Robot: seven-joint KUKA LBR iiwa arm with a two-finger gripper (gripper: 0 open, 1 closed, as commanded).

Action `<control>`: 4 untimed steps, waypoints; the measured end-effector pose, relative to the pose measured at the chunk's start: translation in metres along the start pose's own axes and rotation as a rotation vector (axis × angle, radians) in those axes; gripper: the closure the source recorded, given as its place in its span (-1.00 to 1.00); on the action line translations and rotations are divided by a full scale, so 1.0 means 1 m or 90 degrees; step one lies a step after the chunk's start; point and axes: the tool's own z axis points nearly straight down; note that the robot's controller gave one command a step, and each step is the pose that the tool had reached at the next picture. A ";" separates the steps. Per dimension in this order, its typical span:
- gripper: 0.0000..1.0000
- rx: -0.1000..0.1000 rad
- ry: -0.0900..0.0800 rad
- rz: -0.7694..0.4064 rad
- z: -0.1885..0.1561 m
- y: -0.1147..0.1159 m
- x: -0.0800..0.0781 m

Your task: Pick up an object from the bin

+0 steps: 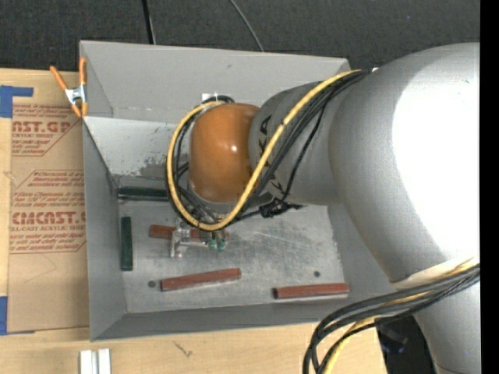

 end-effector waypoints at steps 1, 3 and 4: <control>1.00 0.000 0.000 0.000 0.000 0.000 0.000; 1.00 0.000 -0.002 -0.022 -0.170 -0.006 0.001; 1.00 0.000 -0.002 -0.022 -0.170 -0.006 0.001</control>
Offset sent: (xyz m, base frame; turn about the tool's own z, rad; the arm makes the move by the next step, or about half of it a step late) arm -0.0022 -0.0069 0.1702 -0.0335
